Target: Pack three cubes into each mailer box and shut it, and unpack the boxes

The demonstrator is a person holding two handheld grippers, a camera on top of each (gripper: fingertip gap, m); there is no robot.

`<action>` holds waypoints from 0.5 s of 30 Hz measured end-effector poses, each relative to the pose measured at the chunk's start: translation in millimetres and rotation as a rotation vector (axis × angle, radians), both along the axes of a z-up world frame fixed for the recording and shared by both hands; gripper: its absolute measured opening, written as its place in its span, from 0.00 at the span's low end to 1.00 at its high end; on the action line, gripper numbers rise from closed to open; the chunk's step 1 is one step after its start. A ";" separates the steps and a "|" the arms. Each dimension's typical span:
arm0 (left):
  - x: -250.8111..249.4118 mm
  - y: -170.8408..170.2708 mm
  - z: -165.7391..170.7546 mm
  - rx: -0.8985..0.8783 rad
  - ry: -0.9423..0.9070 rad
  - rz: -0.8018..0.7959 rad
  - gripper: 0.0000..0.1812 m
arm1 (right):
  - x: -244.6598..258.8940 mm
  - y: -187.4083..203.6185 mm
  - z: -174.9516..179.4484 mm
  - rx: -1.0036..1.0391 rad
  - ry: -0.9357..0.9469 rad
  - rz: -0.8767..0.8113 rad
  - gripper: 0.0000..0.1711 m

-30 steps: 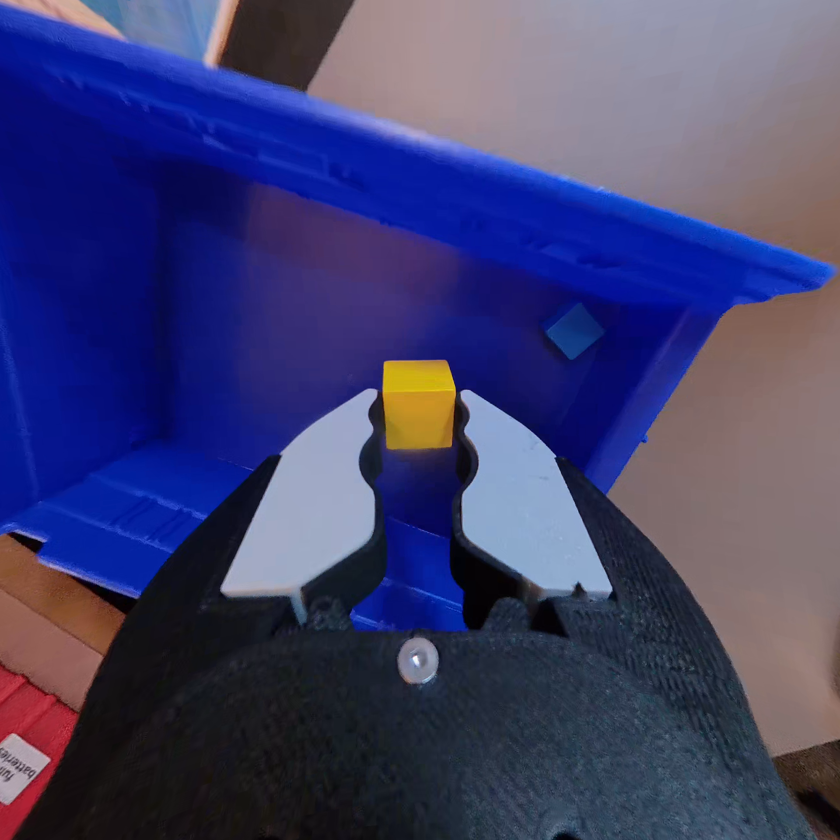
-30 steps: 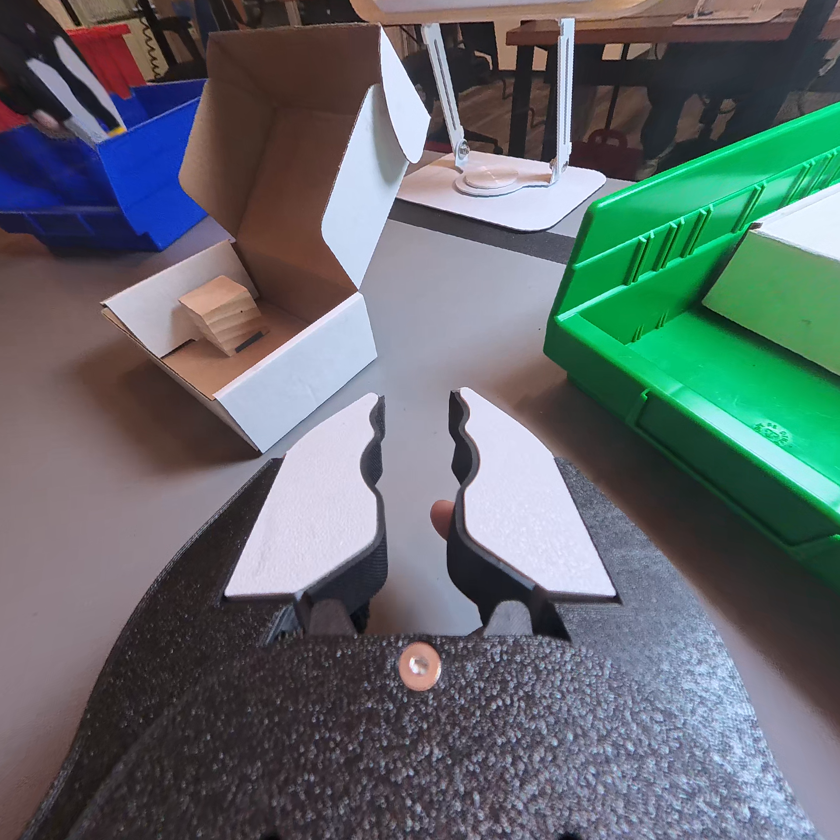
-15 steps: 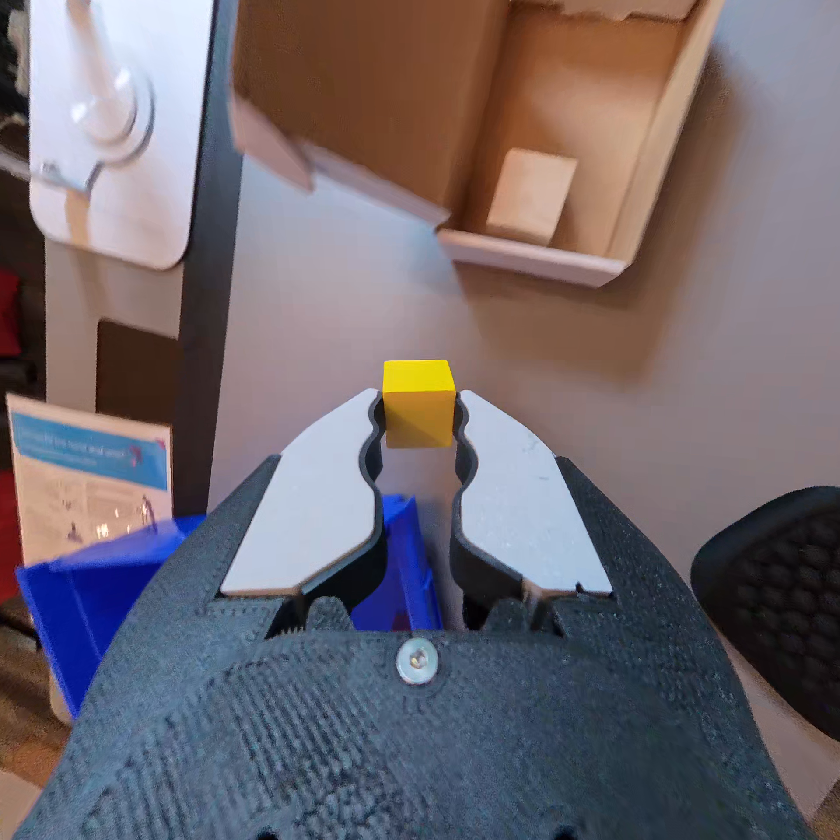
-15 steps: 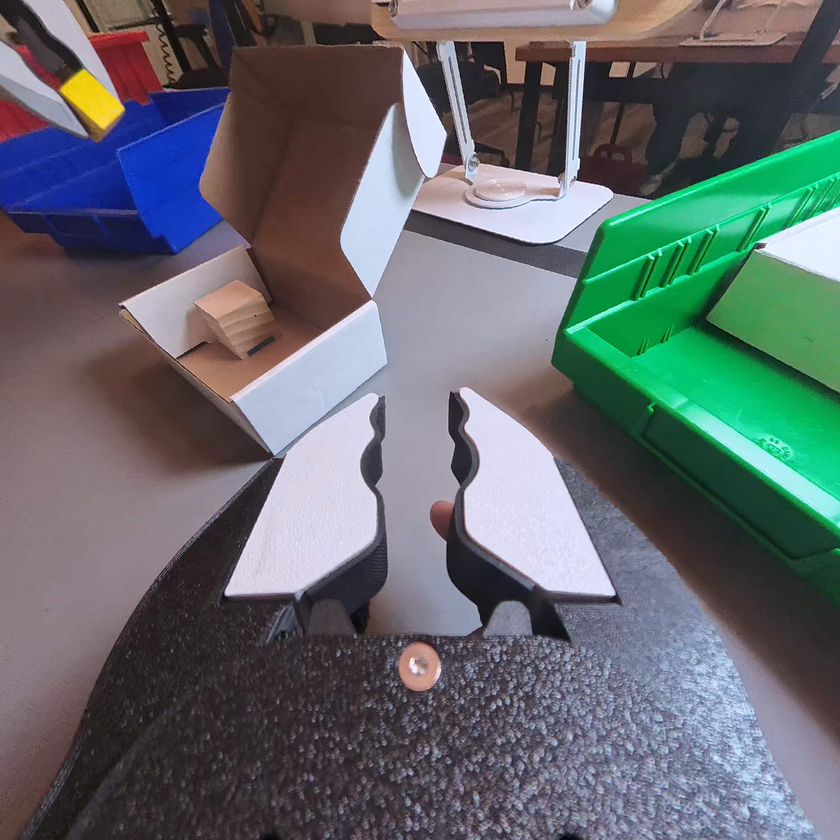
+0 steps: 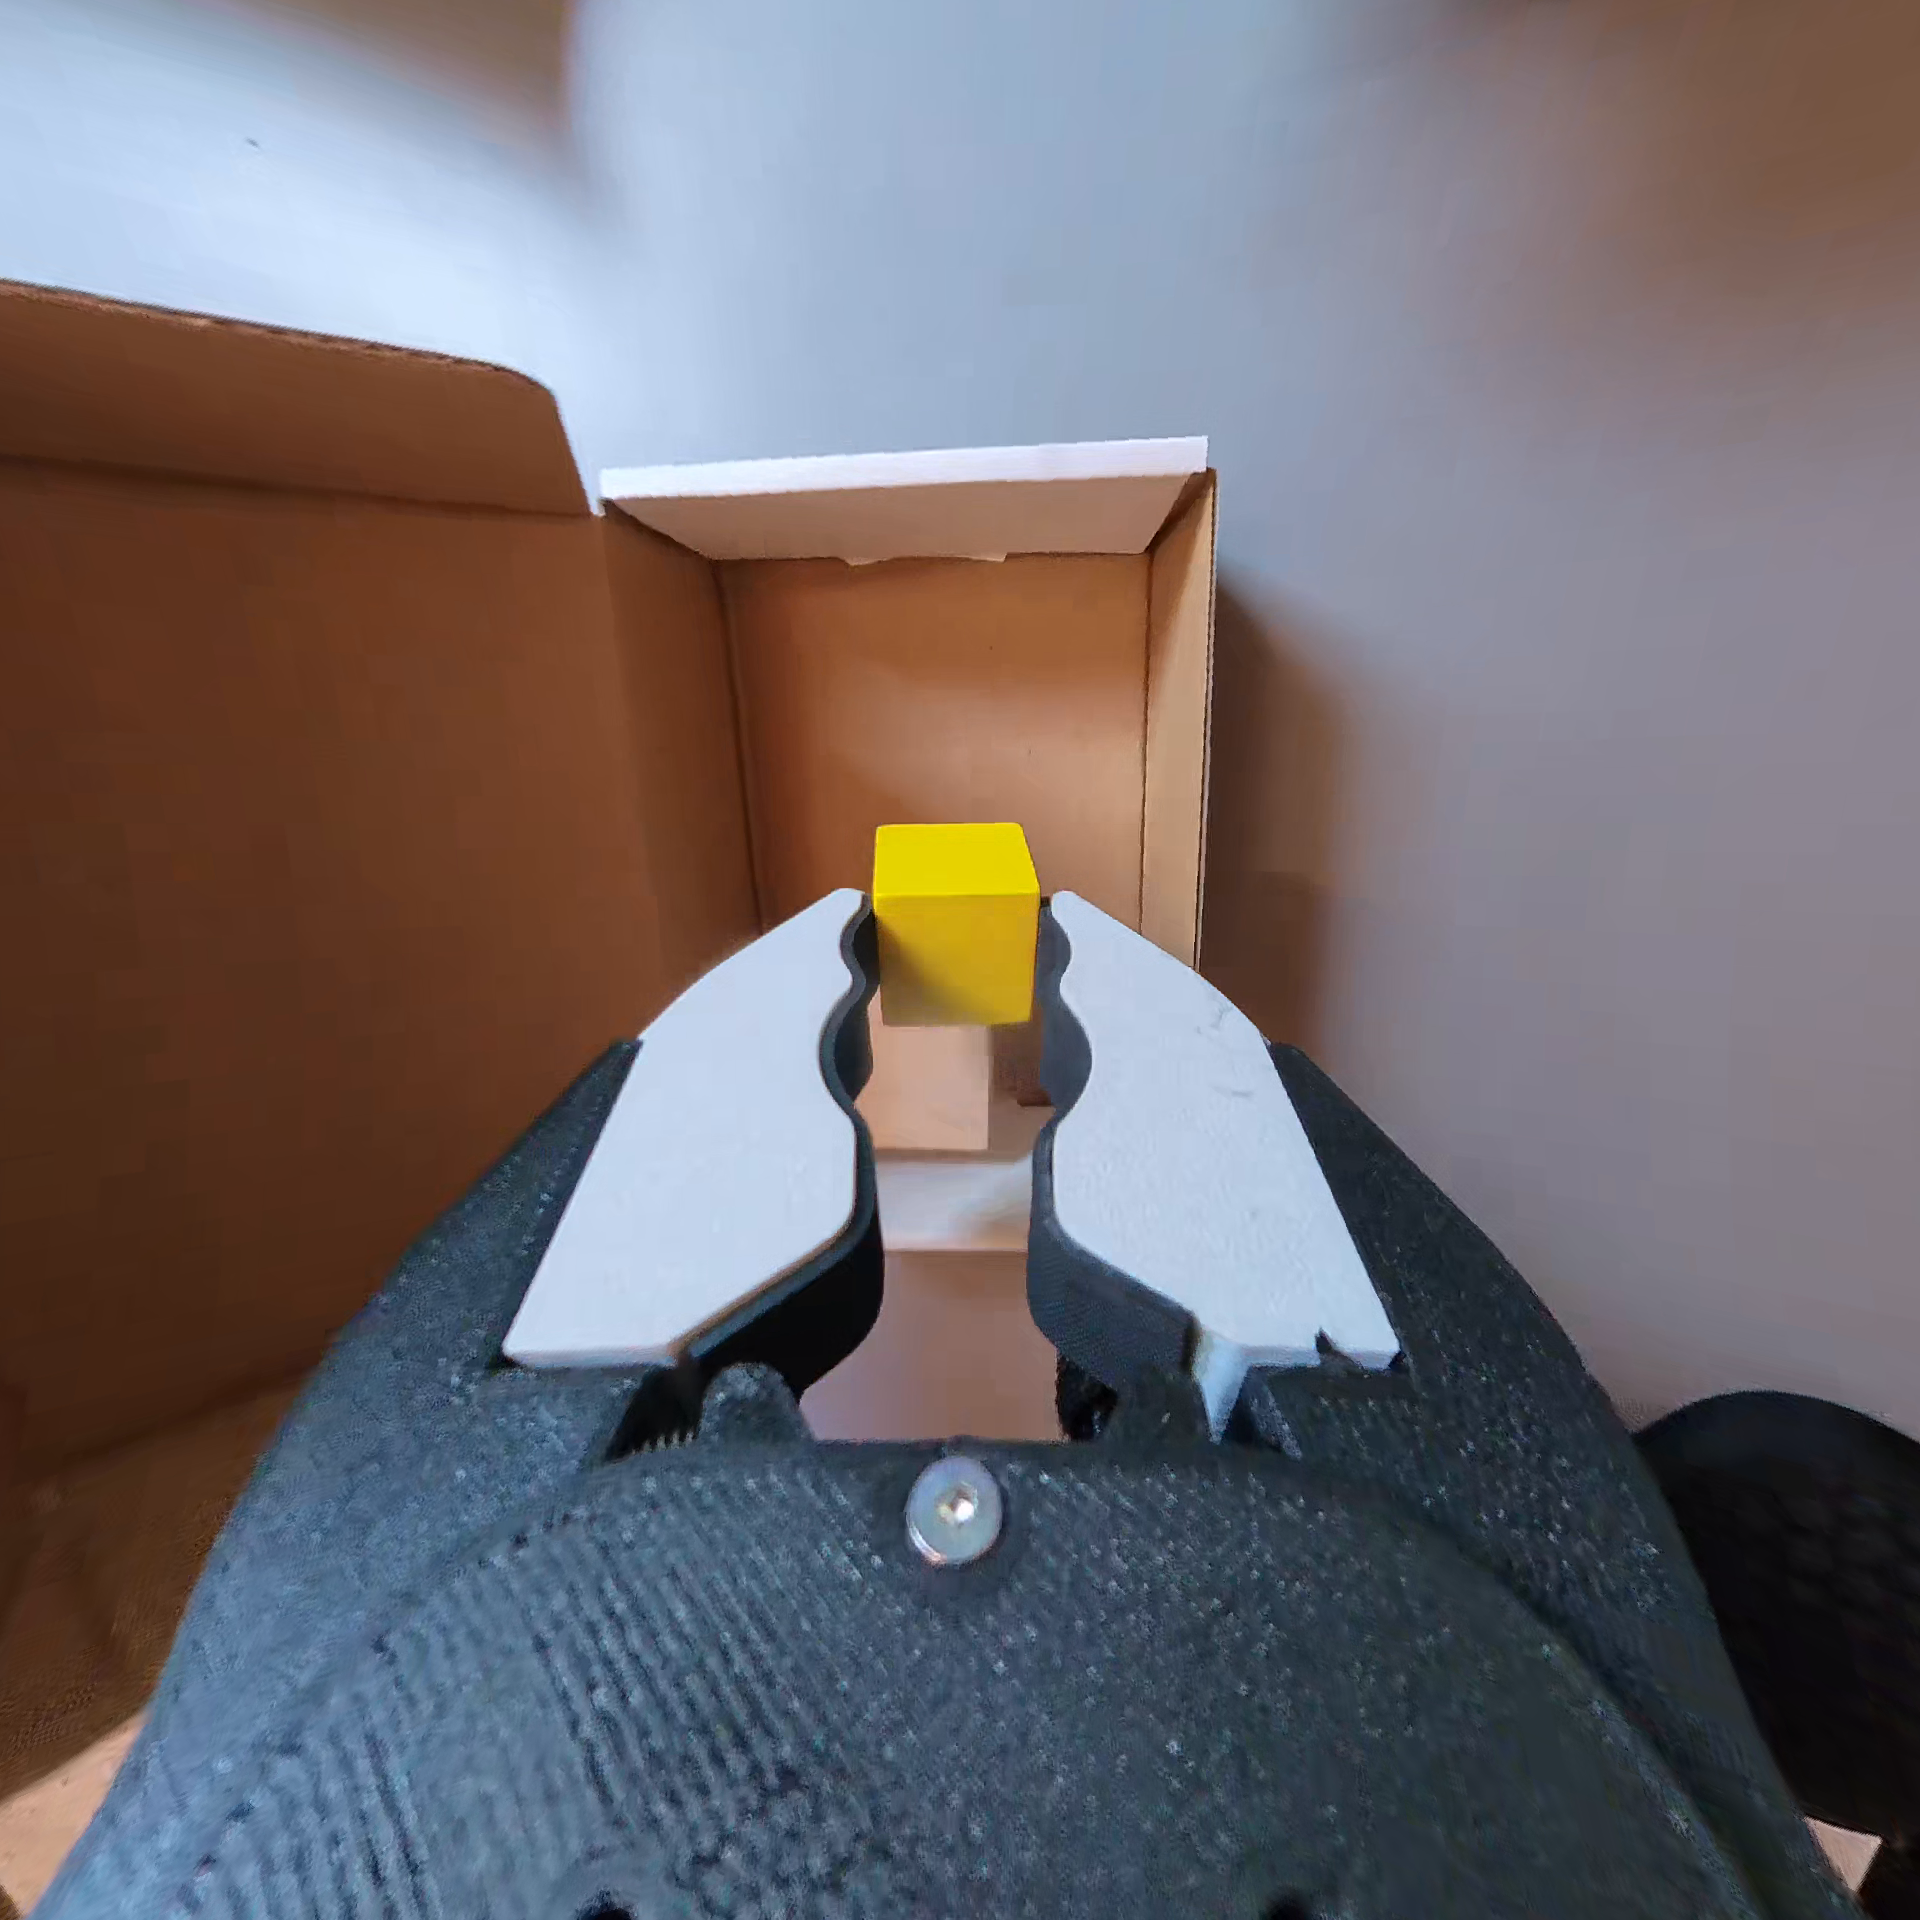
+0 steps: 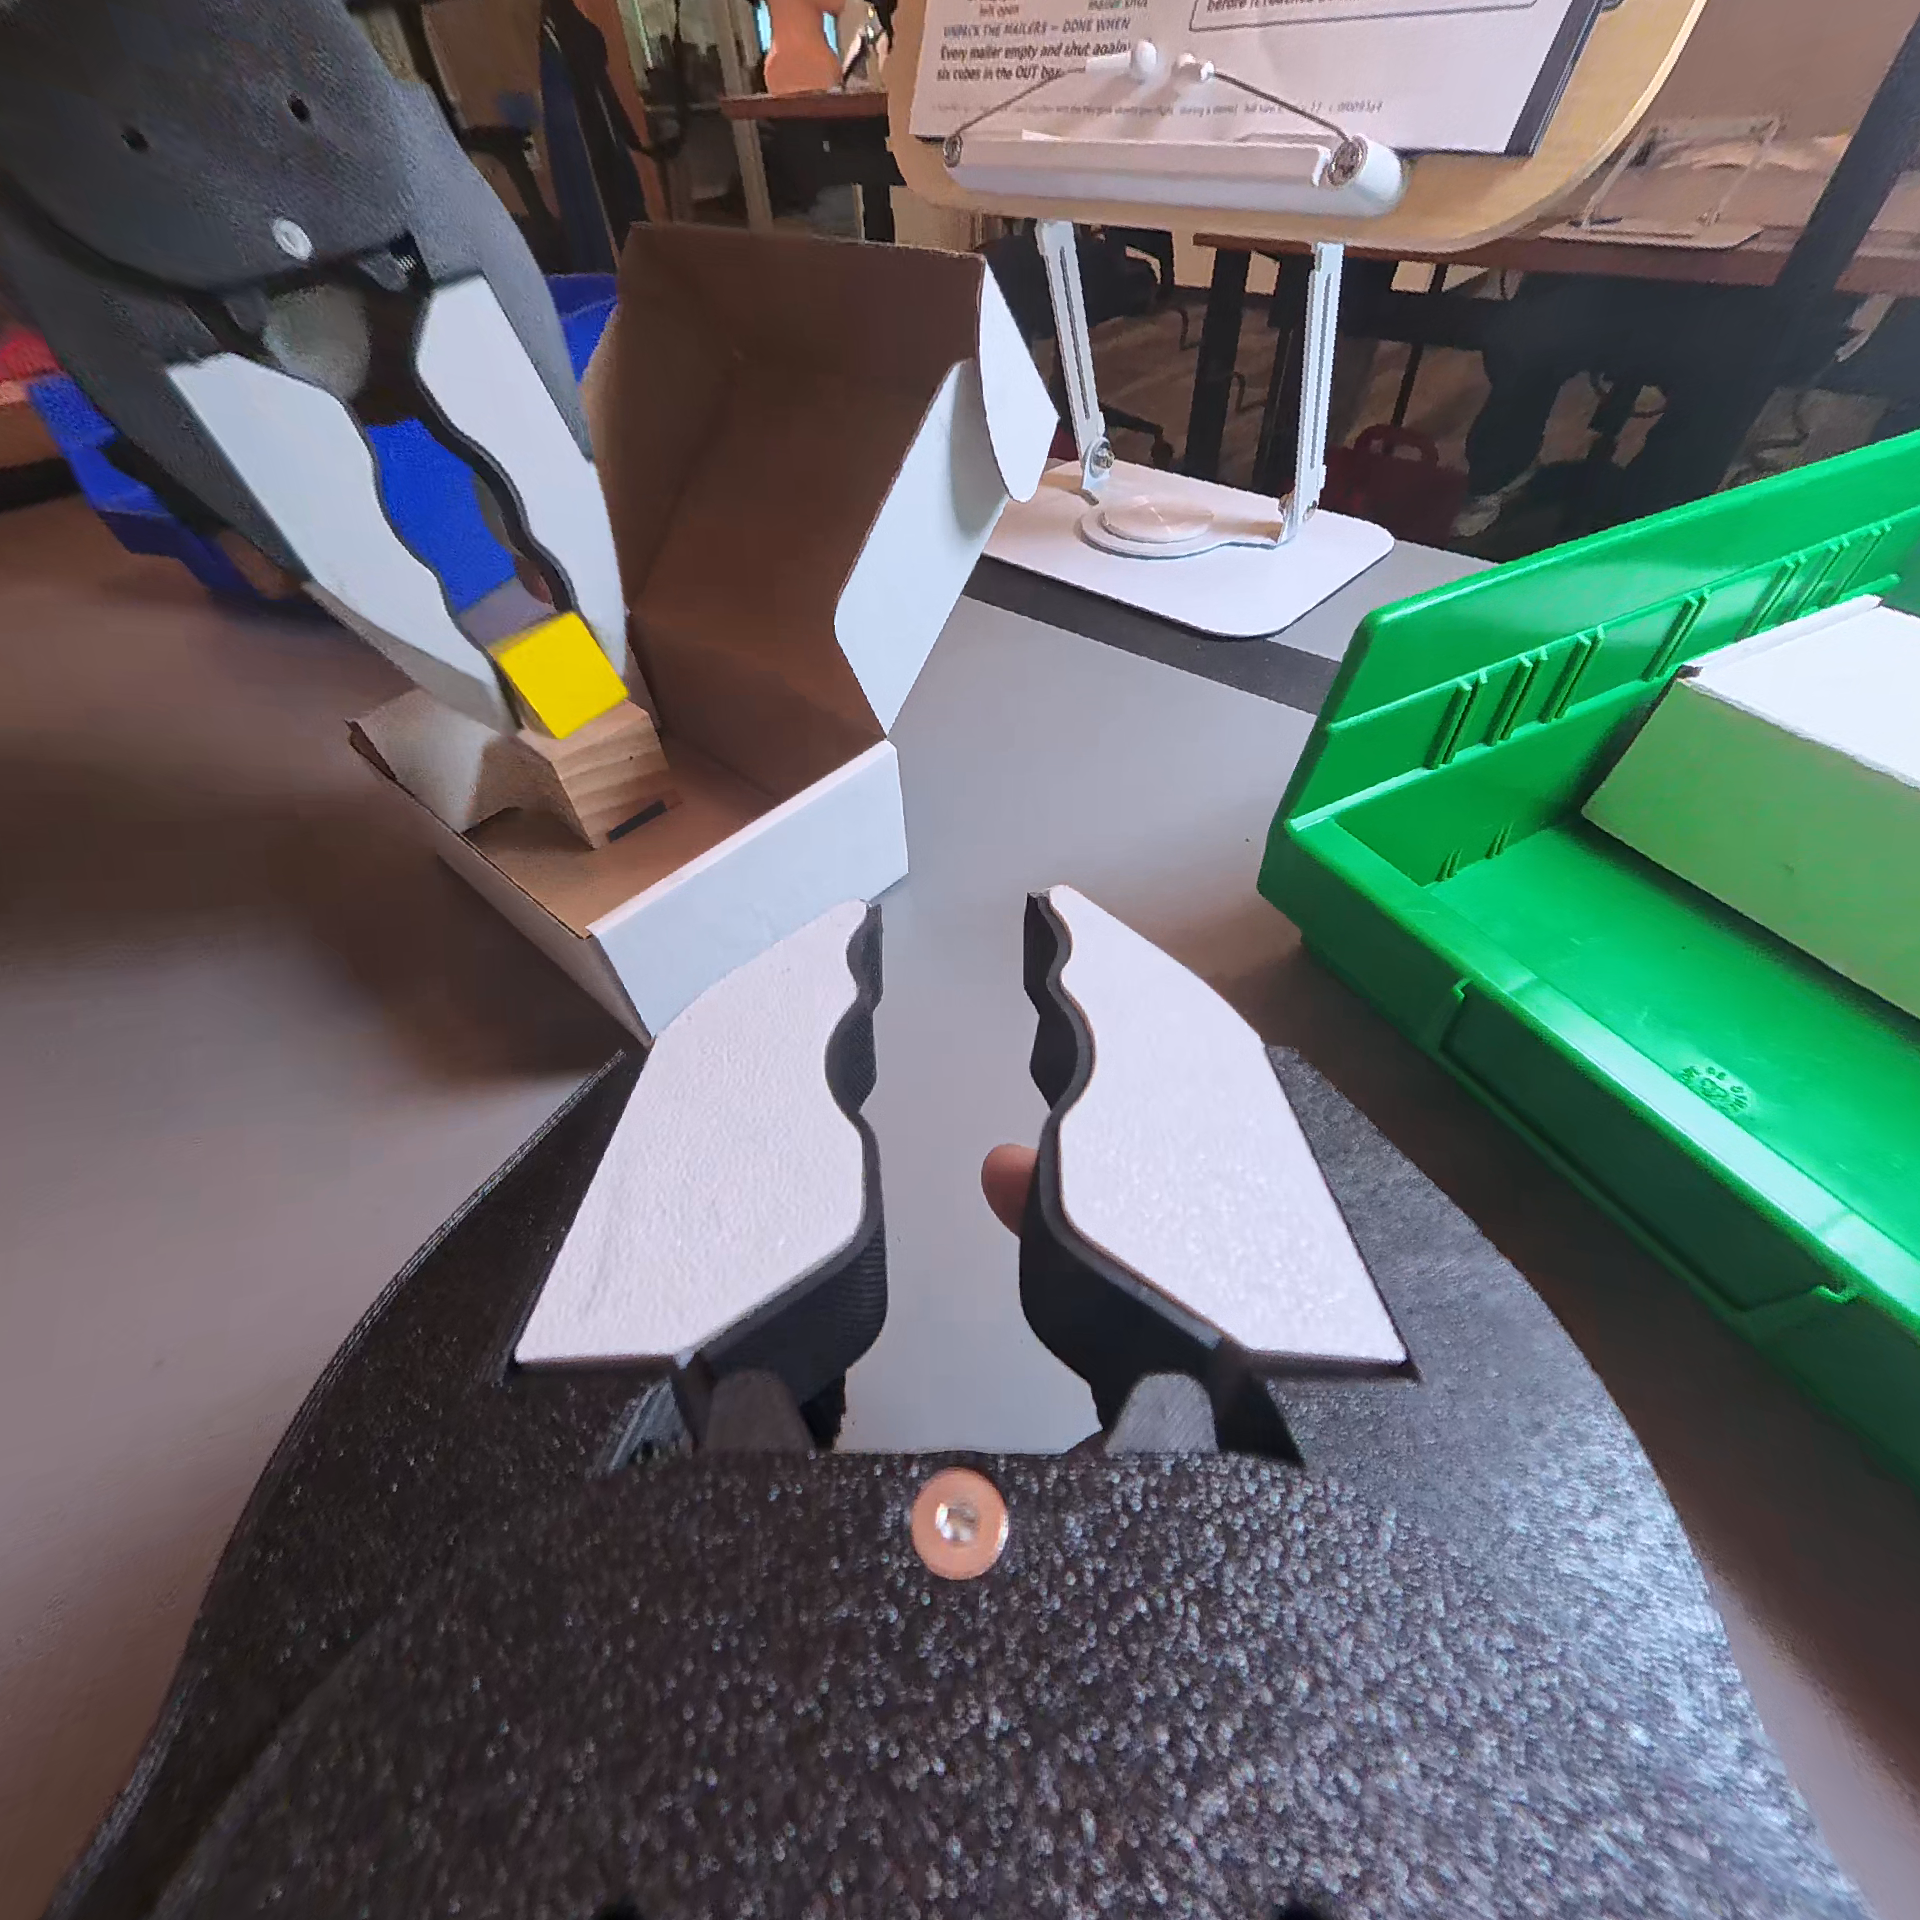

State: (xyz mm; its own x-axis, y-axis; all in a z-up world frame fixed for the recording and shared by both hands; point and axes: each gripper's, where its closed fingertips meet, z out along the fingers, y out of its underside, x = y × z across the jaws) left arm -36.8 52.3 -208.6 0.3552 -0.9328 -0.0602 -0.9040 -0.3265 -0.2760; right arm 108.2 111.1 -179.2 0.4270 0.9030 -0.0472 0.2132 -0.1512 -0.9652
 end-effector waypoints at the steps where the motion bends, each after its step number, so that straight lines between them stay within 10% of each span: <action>1: 2.0 1.7 -5.9 -0.014 0.014 0.002 0.16 | 0.3 -0.2 1.1 0.000 0.004 0.002 0.15; 15: 9.2 8.0 -41.6 -0.093 0.107 0.027 0.16 | 1.8 -3.4 5.0 -0.001 0.027 0.034 0.15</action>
State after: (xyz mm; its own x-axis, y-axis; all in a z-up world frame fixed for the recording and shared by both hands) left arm -27.5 60.3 -250.2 0.3761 -0.9265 -0.0129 -0.9174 -0.3704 -0.1454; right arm 110.0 107.6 -174.3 0.3945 0.9170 -0.0587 0.1926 -0.1450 -0.9705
